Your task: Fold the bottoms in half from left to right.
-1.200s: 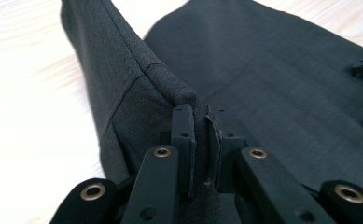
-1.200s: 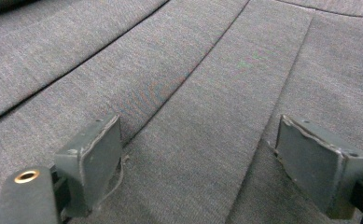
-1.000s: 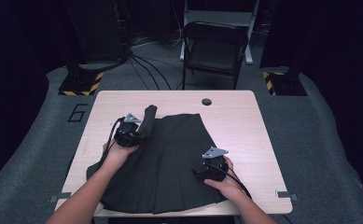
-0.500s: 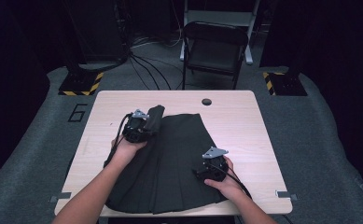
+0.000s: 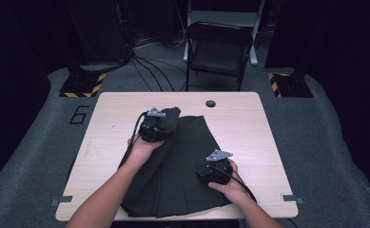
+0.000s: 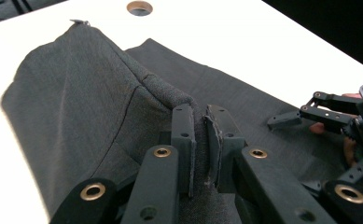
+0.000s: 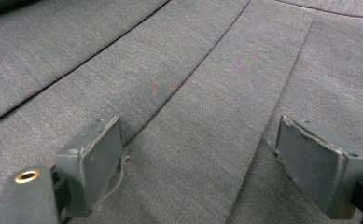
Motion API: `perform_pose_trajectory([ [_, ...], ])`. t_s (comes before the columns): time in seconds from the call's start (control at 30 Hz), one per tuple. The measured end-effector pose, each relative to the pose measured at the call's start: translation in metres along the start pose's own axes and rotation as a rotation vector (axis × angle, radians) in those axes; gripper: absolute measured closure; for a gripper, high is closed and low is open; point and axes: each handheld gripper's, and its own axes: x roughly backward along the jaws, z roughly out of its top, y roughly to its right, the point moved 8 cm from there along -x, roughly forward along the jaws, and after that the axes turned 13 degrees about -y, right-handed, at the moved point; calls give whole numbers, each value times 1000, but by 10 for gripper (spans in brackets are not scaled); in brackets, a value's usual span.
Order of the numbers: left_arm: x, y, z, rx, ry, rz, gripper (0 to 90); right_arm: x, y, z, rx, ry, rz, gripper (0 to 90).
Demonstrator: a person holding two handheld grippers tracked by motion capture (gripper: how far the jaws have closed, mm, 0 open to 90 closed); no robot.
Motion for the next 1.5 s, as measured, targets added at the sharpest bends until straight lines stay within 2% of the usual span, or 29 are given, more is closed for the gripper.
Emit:
perform_pose_trajectory([
  [0.03, 0, 0, 0, 0, 0, 0, 817, 0, 0, 0, 0, 0, 0, 144],
  [0.07, -6, 2, 1, 3, -3, -12, 817, 0, 0, 0, 0, 0, 0, 144],
  [0.17, -21, 7, 3, 2, -5, -12, 818, 0, 0, 0, 5, 1, -2, 144],
  [0.37, -37, 10, 4, 13, 6, -18, 817, 0, 0, 0, 9, 2, -1, 144],
  [0.63, -69, 14, -8, 25, -23, -30, 815, 0, 0, 0, 5, 2, -1, 144],
  [0.73, -75, 17, -10, 36, -26, -32, 815, 0, 0, 0, -1, 1, 1, 144],
  [0.9, -85, 19, -12, 29, -39, -30, 804, 0, 0, 0, 4, 2, 0, 145],
  [1.07, -86, 20, -12, 36, -33, -43, 761, 0, 0, 0, 4, 2, -1, 145],
  [1.13, -83, 21, -11, 62, -12, -74, 691, 0, 0, 0, 4, 2, -1, 145],
  [1.2, -77, 20, -10, 67, 4, -77, 627, 0, 0, 0, 4, 2, -1, 145],
  [1.23, -73, 19, -10, 57, 8, -66, 611, 0, 0, 0, 4, 2, 0, 145],
  [1.27, -68, 17, -11, 29, 2, -52, 595, 0, 0, 0, 4, 2, -1, 145],
  [1.3, -68, 17, -11, 29, 2, -52, 574, 0, 0, 0, -3, 1, 1, 145],
  [1.33, -58, 13, -12, 22, 19, -30, 565, 0, 0, 0, -3, 1, 3, 146],
  [1.4, -46, 7, -15, 27, 40, -14, 548, 0, 0, 0, 0, 1, 0, 146],
  [1.43, -41, 3, -18, 16, 49, 1, 541, 0, 0, 0, 3, -1, -2, 146],
  [1.5, -30, -6, -24, 15, 52, 23, 523, 0, 0, 0, 1, -1, -2, 147],
])
